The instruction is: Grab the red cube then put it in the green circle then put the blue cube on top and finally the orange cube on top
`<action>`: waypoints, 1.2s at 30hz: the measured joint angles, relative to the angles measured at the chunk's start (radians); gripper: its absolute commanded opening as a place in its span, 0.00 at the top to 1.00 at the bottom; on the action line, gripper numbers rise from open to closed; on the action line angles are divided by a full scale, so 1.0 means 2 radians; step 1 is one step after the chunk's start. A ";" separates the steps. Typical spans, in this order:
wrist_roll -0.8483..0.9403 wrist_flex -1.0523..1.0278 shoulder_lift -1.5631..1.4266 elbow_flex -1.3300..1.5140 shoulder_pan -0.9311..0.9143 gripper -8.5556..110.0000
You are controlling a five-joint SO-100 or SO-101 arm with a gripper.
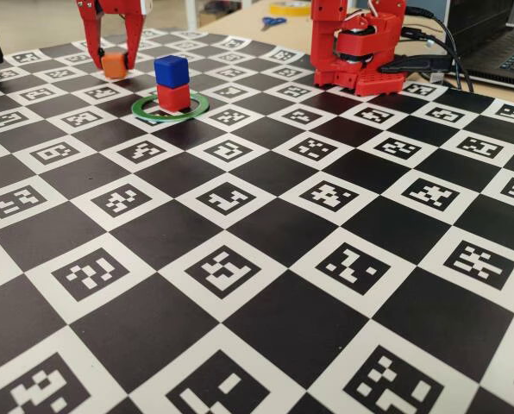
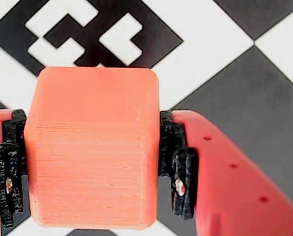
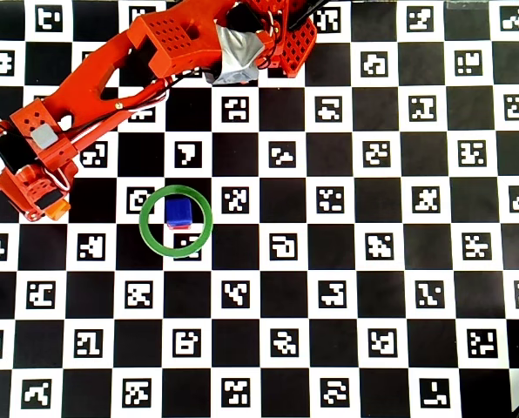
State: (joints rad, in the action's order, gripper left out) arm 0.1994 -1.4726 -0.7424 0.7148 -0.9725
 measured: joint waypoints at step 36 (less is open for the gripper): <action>0.062 -0.103 -0.328 0.162 0.173 0.86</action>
State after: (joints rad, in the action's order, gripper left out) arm 0.3237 -1.6782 -1.3990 1.0385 -0.6259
